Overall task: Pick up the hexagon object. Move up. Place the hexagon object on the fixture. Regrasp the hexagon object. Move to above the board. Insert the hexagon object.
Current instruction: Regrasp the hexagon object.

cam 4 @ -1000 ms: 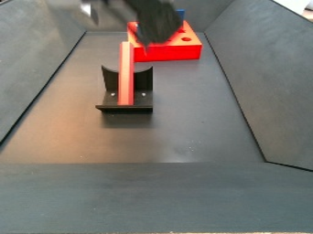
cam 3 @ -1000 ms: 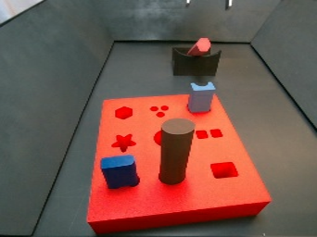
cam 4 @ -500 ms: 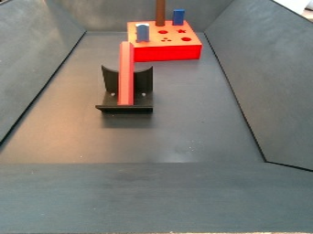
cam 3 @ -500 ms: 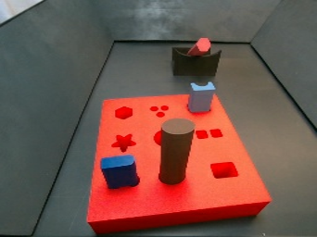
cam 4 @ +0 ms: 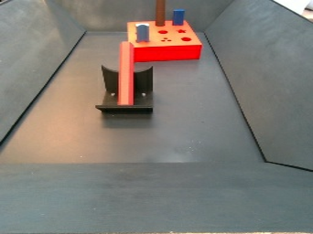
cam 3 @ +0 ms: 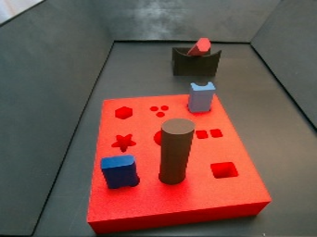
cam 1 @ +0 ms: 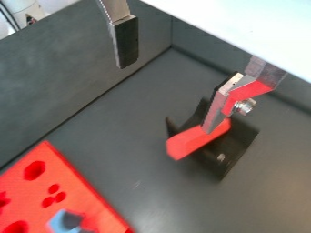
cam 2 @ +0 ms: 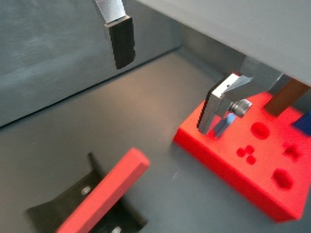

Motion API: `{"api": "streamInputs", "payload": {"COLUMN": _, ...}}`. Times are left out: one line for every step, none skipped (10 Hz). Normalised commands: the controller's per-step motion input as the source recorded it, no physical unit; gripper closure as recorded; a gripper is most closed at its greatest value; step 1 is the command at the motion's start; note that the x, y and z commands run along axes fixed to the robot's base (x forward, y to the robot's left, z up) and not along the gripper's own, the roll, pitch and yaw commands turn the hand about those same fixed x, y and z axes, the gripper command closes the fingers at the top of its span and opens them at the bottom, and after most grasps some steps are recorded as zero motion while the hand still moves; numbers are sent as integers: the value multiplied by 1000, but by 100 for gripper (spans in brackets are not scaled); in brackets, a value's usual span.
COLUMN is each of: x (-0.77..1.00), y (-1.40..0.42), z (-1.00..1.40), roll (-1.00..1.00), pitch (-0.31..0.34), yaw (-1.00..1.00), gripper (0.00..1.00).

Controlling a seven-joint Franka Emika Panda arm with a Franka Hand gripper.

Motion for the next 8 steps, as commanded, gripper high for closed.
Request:
{"api": "streamInputs", "payload": {"x": -4, "y": -19, "z": 13, "roll": 1000, "pitch": 12, "yaw": 36, "gripper": 0}}
{"api": "streamInputs", "payload": {"x": -2, "y": -17, "z": 12, "roll": 1000, "pitch": 11, "yaw": 37, "gripper": 0}}
{"api": "streamInputs", "payload": {"x": -1, "y": -18, "z": 13, "roll": 1000, "pitch": 13, "yaw": 38, "gripper": 0}}
{"api": "streamInputs", "payload": {"x": -2, "y": -15, "z": 9, "roll": 1000, "pitch": 18, "yaw": 40, "gripper": 0}}
{"api": "streamInputs", "payload": {"x": 8, "y": -21, "z": 10, "roll": 1000, "pitch": 27, "yaw": 42, "gripper": 0}}
{"api": "streamInputs", "payload": {"x": 22, "y": -24, "z": 5, "roll": 1000, "pitch": 33, "yaw": 44, "gripper": 0}}
{"api": "streamInputs", "payload": {"x": 37, "y": -26, "z": -1, "roll": 1000, "pitch": 46, "yaw": 47, "gripper": 0}}
{"api": "streamInputs", "payload": {"x": 49, "y": -28, "z": -1, "roll": 1000, "pitch": 58, "yaw": 51, "gripper": 0}}
